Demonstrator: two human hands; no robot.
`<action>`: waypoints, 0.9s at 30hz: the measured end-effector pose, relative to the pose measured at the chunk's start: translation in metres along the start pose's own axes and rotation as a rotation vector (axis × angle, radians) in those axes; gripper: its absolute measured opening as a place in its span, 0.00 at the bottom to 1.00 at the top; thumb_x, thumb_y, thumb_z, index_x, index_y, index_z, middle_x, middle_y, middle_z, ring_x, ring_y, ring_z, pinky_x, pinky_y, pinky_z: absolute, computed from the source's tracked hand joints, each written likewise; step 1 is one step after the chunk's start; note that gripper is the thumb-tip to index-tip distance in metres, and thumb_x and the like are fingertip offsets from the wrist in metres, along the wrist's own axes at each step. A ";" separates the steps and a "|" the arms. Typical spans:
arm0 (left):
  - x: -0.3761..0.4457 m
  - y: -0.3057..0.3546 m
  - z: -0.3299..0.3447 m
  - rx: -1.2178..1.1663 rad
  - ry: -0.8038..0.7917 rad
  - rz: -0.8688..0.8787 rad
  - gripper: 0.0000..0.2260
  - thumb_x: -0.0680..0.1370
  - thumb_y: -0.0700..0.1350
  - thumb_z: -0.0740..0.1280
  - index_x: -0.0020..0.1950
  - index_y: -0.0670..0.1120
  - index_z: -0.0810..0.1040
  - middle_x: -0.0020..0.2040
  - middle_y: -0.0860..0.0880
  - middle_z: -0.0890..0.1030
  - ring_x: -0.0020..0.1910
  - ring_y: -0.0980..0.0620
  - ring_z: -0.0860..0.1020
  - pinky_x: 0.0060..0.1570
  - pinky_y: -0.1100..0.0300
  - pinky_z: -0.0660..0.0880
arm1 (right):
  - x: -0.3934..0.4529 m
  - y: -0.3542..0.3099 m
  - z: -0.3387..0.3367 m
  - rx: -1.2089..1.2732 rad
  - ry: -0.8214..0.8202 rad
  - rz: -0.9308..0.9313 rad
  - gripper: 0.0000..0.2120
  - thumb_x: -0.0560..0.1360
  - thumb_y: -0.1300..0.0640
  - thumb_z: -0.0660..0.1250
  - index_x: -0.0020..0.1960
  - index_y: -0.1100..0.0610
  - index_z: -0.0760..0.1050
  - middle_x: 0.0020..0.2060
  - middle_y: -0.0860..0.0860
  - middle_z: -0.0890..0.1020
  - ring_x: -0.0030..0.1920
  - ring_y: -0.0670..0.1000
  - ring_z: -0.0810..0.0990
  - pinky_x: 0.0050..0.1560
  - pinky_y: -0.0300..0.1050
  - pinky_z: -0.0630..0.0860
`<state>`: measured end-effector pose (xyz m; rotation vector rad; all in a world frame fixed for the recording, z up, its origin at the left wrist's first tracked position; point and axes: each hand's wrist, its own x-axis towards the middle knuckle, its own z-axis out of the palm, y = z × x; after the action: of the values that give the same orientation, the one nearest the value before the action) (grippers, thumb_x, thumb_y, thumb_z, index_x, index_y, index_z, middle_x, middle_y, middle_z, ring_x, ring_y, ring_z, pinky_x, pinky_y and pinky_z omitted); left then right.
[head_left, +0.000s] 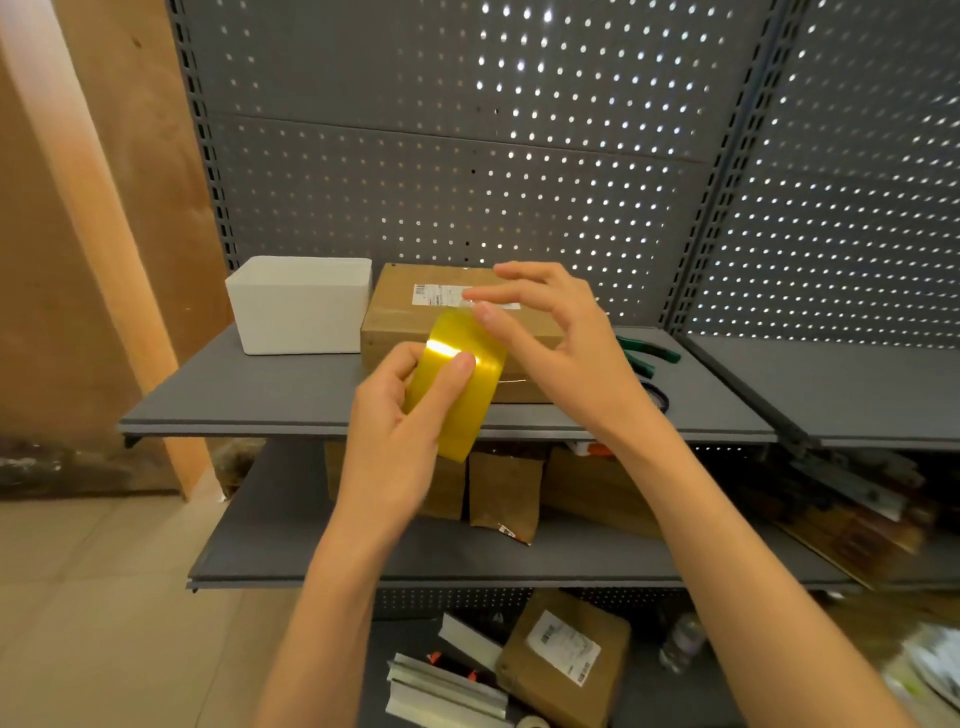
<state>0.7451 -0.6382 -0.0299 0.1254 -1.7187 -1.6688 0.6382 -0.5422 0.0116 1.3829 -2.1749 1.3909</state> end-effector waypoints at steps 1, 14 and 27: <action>0.000 -0.001 0.001 -0.001 -0.012 -0.002 0.08 0.73 0.52 0.63 0.49 0.51 0.77 0.40 0.52 0.80 0.38 0.58 0.77 0.34 0.70 0.73 | -0.001 0.001 0.000 -0.004 0.019 0.000 0.07 0.76 0.48 0.65 0.52 0.43 0.79 0.59 0.42 0.75 0.62 0.41 0.67 0.62 0.34 0.60; 0.003 -0.017 0.018 -0.032 -0.102 -0.056 0.07 0.76 0.49 0.64 0.47 0.47 0.77 0.35 0.53 0.78 0.35 0.56 0.75 0.32 0.65 0.72 | -0.015 0.016 -0.005 0.258 0.013 0.115 0.07 0.75 0.59 0.67 0.52 0.58 0.81 0.50 0.50 0.82 0.52 0.41 0.79 0.50 0.27 0.70; 0.017 -0.031 0.023 0.070 0.013 -0.102 0.09 0.73 0.52 0.64 0.47 0.48 0.77 0.39 0.45 0.80 0.41 0.43 0.80 0.37 0.53 0.78 | 0.012 0.052 0.020 0.396 0.004 0.168 0.06 0.75 0.57 0.67 0.49 0.56 0.81 0.45 0.49 0.84 0.49 0.46 0.81 0.52 0.42 0.77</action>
<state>0.7079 -0.6329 -0.0479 0.2596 -1.7884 -1.6768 0.5960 -0.5592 -0.0229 1.3329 -2.1334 1.9688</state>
